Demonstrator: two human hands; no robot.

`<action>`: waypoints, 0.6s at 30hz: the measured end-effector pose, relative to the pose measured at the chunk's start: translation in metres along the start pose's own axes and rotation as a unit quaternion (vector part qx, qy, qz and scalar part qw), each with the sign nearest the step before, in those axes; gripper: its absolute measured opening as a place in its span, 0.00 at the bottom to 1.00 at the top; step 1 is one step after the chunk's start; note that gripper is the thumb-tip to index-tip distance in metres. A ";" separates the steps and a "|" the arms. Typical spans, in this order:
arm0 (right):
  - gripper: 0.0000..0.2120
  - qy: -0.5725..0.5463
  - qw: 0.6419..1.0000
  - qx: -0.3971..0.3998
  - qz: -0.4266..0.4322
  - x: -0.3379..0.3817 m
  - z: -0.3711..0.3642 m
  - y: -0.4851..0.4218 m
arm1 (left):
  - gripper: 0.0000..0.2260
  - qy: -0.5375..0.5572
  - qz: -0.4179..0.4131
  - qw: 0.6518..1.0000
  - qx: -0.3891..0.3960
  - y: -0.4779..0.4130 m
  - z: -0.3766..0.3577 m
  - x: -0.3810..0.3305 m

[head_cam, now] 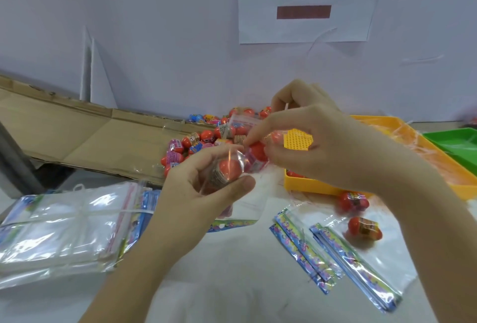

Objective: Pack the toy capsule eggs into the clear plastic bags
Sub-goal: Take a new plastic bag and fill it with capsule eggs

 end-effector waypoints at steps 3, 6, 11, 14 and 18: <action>0.13 -0.004 0.999 0.041 -0.003 0.003 -0.006 0.000 | 0.17 0.002 0.013 1.000 0.019 0.001 -0.004 0.000; 0.11 -0.013 0.997 0.068 -0.012 0.002 -0.011 0.000 | 0.17 0.025 0.024 0.999 0.021 0.002 -0.007 -0.001; 0.12 -0.086 0.996 -0.002 -0.009 -0.005 -0.003 -0.001 | 0.17 0.075 0.044 0.996 -0.037 -0.001 -0.002 -0.001; 0.16 -0.087 0.995 0.045 0.004 -0.005 -0.007 0.000 | 0.18 0.088 0.056 0.994 -0.033 -0.001 0.000 -0.002; 0.19 -0.089 0.996 0.029 -0.005 -0.006 -0.009 0.001 | 0.20 0.096 0.073 0.991 -0.054 -0.001 0.000 0.001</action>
Point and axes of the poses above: each hand's wrist, its own y-axis away from the middle knuckle, its own z-axis out of the back of the hand, x = y × z, the point moved 4 cm from there along -y, towards the middle knuckle, and after that the axes turned 6 degrees about -x, right-handed, at the moved point
